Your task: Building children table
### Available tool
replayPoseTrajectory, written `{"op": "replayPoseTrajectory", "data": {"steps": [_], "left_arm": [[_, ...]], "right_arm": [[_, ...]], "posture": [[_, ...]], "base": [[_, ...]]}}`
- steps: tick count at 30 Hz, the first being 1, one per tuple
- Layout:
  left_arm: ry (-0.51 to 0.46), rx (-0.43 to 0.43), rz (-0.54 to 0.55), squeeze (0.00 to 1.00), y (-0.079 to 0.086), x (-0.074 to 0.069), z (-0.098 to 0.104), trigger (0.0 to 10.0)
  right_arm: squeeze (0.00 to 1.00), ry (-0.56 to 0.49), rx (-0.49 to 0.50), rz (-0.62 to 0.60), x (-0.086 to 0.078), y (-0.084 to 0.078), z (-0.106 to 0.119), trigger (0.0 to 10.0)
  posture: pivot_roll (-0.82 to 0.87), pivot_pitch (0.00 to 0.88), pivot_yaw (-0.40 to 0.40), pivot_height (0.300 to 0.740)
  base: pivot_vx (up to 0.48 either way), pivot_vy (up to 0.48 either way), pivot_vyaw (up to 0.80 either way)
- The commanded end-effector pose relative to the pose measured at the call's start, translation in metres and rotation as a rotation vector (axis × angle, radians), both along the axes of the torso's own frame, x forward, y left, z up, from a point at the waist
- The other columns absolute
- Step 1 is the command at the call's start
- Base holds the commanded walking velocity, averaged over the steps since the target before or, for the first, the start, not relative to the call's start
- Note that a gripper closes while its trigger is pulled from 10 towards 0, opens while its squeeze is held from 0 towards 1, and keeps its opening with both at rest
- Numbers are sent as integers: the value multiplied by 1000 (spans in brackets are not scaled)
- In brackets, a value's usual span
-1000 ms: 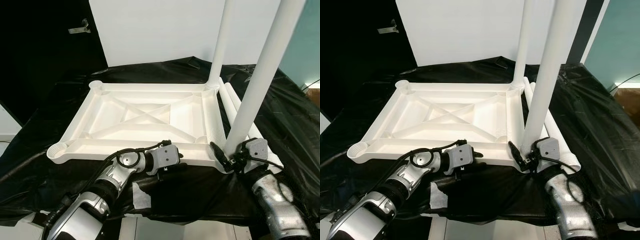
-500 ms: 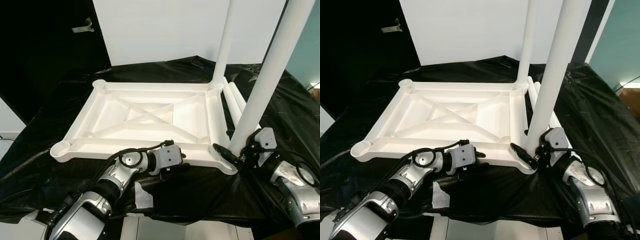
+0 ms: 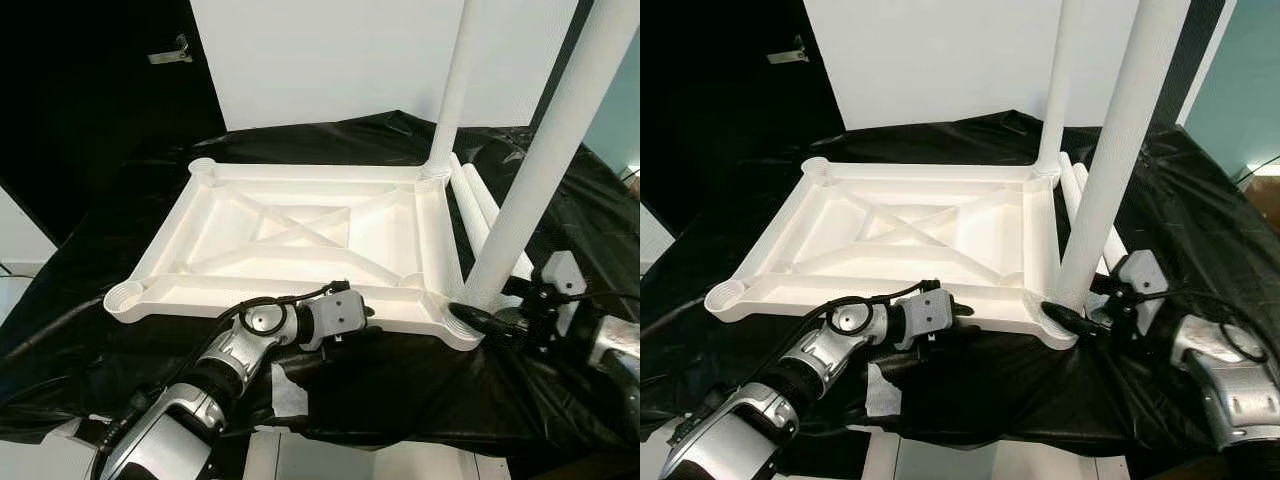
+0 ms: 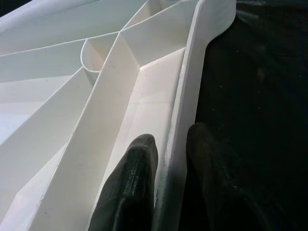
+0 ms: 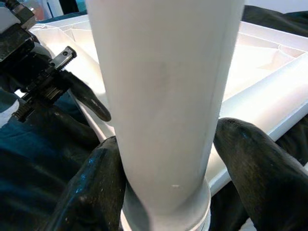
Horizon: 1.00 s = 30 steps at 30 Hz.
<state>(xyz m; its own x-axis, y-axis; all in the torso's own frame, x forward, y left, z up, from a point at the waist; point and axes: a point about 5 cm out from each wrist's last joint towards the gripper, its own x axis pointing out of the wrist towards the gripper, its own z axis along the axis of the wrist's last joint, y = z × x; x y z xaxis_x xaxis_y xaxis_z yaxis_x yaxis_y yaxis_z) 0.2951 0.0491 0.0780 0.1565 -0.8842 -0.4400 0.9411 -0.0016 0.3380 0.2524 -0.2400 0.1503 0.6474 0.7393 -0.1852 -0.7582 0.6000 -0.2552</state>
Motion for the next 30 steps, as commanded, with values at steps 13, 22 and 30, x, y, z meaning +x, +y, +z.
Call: {"op": "replayPoseTrajectory", "data": {"steps": [13,22,30], "left_arm": [[205,223,-148,0,12,-33,-48,10000],[208,221,-147,0,12,-34,-48,10000],[209,217,-144,0,12,-34,-49,10000]], "right_arm": [[0,61,-31,61,0,-8,3,0],[0,49,-8,50,5,-5,2,0],[0,13,237,-181,-8,30,-29,0]], "posture": [[-169,22,36,740],[-167,23,35,740],[-155,28,28,740]], "base": [[0,0,0],[0,0,0],[0,0,0]]}}
